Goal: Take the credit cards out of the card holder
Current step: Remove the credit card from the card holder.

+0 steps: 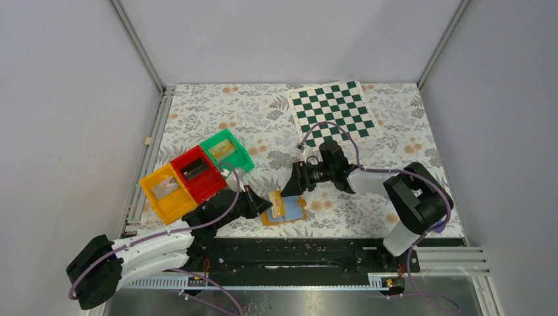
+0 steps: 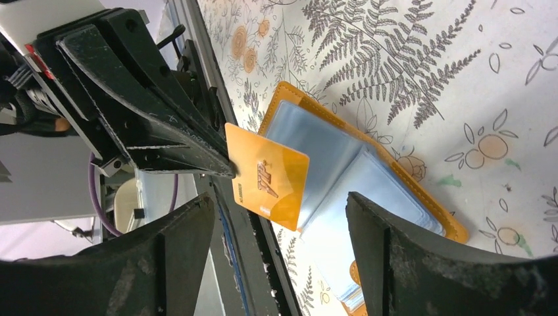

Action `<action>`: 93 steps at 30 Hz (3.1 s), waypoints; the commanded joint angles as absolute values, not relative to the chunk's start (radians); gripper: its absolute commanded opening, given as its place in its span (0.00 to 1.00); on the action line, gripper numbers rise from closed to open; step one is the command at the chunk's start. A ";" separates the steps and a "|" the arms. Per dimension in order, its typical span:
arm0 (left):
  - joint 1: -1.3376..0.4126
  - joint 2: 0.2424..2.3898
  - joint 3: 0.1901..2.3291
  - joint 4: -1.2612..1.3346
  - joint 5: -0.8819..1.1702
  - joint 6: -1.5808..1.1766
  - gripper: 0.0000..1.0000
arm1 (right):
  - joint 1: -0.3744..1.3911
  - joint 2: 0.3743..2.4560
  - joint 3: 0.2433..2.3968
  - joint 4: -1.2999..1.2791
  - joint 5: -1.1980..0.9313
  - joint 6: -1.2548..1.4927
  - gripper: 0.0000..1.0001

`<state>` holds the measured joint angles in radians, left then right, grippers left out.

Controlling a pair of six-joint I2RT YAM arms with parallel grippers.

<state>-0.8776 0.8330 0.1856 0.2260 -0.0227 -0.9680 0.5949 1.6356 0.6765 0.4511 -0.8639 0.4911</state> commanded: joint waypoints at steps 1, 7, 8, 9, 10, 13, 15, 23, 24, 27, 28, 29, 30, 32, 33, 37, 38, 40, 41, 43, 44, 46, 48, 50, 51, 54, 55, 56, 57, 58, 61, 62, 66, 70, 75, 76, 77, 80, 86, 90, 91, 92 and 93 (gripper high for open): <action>-0.874 0.825 0.174 0.317 0.023 -0.964 0.00 | 0.597 1.674 0.736 0.413 -0.961 0.397 0.79; -0.873 0.836 0.180 0.333 0.067 -0.957 0.00 | 0.597 1.711 0.759 0.406 -0.990 0.381 0.77; -0.873 0.835 0.183 0.327 0.075 -0.950 0.00 | 0.596 1.702 0.756 0.399 -0.996 0.371 0.77; -0.874 0.833 0.185 0.322 0.080 -0.946 0.00 | 0.596 1.692 0.754 0.388 -0.998 0.357 0.76; -0.873 0.830 0.187 0.319 0.087 -0.943 0.00 | 0.597 1.685 0.759 0.366 -1.003 0.340 0.75; -0.874 0.818 0.188 0.315 0.099 -0.940 0.00 | 0.596 1.670 0.749 0.342 -1.020 0.305 0.73; -0.874 0.812 0.189 0.314 0.103 -0.939 0.00 | 0.596 1.658 0.720 0.429 -1.060 0.359 0.72; -0.873 0.782 0.180 0.344 0.135 -0.940 0.00 | 0.598 1.656 0.686 0.580 -1.106 0.442 0.69; -0.874 0.781 0.185 0.335 0.136 -0.936 0.00 | 0.598 1.658 0.687 0.581 -1.107 0.445 0.68; -0.872 0.774 0.205 0.293 0.135 -0.920 0.00 | 0.598 1.652 0.675 0.629 -1.115 0.478 0.59; -0.871 0.770 0.209 0.285 0.135 -0.918 0.00 | 0.598 1.648 0.670 0.647 -1.116 0.492 0.50; -0.872 0.767 0.213 0.277 0.134 -0.917 0.00 | 0.597 1.644 0.667 0.660 -1.118 0.504 0.38; -0.871 0.763 0.221 0.260 0.130 -0.918 0.00 | 0.598 1.639 0.663 0.673 -1.120 0.519 0.27; -0.865 0.752 0.243 0.207 0.105 -0.925 0.00 | 0.597 1.625 0.641 0.755 -1.121 0.583 0.09; -0.858 0.744 0.253 0.187 0.099 -0.928 0.00 | 0.598 1.616 0.628 0.805 -1.113 0.626 0.04; -0.802 0.685 0.310 0.107 0.101 -0.923 0.16 | 0.597 1.555 0.587 0.992 -1.024 0.838 0.00; -0.780 0.671 0.326 0.085 0.104 -0.922 0.23 | 0.598 1.529 0.582 0.985 -0.973 0.865 0.00; -0.739 0.646 0.364 0.042 0.110 -0.918 0.40 | 0.598 1.458 0.593 0.812 -0.860 0.854 0.00; -0.722 0.632 0.385 0.011 0.105 -0.915 0.46 | 0.598 1.418 0.604 0.727 -0.792 0.842 0.00; -0.699 0.601 0.429 -0.057 0.077 -0.910 0.52 | 0.598 1.330 0.588 0.721 -0.707 0.898 0.00; -0.689 0.584 0.446 -0.081 0.061 -0.909 0.54 | 0.598 1.296 0.579 0.728 -0.665 0.933 0.00; -0.678 0.552 0.465 -0.103 0.033 -0.919 0.58 | 0.600 1.230 0.581 0.690 -0.581 0.967 0.00; -0.671 0.527 0.462 -0.091 0.026 -0.944 0.60 | 0.603 1.179 0.574 0.683 -0.504 1.015 0.00; -0.670 0.512 0.449 -0.056 0.026 -0.967 0.62 | 0.604 1.153 0.568 0.706 -0.454 1.057 0.00; -0.671 0.509 0.442 -0.032 0.031 -0.974 0.62 | 0.606 1.147 0.566 0.713 -0.433 1.074 0.00; -0.671 0.516 0.421 0.045 0.068 -0.979 0.63 | 0.614 1.138 0.561 0.727 -0.378 1.108 0.00; -0.670 0.521 0.415 0.074 0.085 -0.982 0.63 | 0.617 1.138 0.561 0.728 -0.369 1.112 0.00; -0.670 0.528 0.410 0.105 0.099 -0.984 0.63 | 0.620 1.137 0.561 0.729 -0.361 1.117 0.00; -0.672 0.545 0.406 0.136 0.121 -0.986 0.64 | 0.623 1.140 0.562 0.733 -0.358 1.118 0.00; -0.671 0.565 0.408 0.159 0.143 -0.986 0.64 | 0.630 1.142 0.563 0.736 -0.356 1.117 0.00; -0.672 0.635 0.437 0.184 0.191 -0.972 0.63 | 0.638 1.139 0.556 0.745 -0.344 1.126 0.00; -0.672 0.654 0.442 0.192 0.198 -0.972 0.63 | 0.640 1.137 0.550 0.758 -0.338 1.134 0.00; -0.671 0.705 0.439 0.254 0.219 -0.983 0.60 | 0.658 1.127 0.556 0.752 -0.331 1.152 0.00; -0.671 0.726 0.432 0.324 0.243 -1.012 0.59 | 0.674 1.125 0.545 0.780 -0.339 1.182 0.00; -0.671 0.740 0.428 0.364 0.264 -1.027 0.49 | 0.682 1.104 0.529 0.751 -0.326 1.165 0.01; -0.671 0.743 0.422 0.382 0.266 -1.032 0.44 | 0.681 1.106 0.528 0.748 -0.331 1.165 0.01; -0.671 0.746 0.415 0.392 0.266 -1.038 0.42 | 0.682 1.111 0.525 0.755 -0.337 1.169 0.02; -0.672 0.760 0.400 0.428 0.268 -1.056 0.23 | 0.682 1.122 0.505 0.805 -0.348 1.193 0.03; -0.666 0.758 0.396 0.415 0.322 -1.026 0.00 | 0.652 1.107 0.567 0.659 -0.530 1.008 0.27; -0.663 0.730 0.417 0.320 0.402 -0.962 0.00 | 0.595 1.046 0.681 0.386 -0.701 0.774 0.45; -0.662 0.723 0.422 0.297 0.416 -0.951 0.00 | 0.588 1.025 0.711 0.310 -0.713 0.716 0.48; -0.662 0.715 0.421 0.278 0.428 -0.945 0.00 | 0.586 1.009 0.741 0.227 -0.715 0.658 0.51; -0.662 0.709 0.418 0.269 0.443 -0.941 0.00 | 0.586 1.000 0.775 0.145 -0.722 0.608 0.53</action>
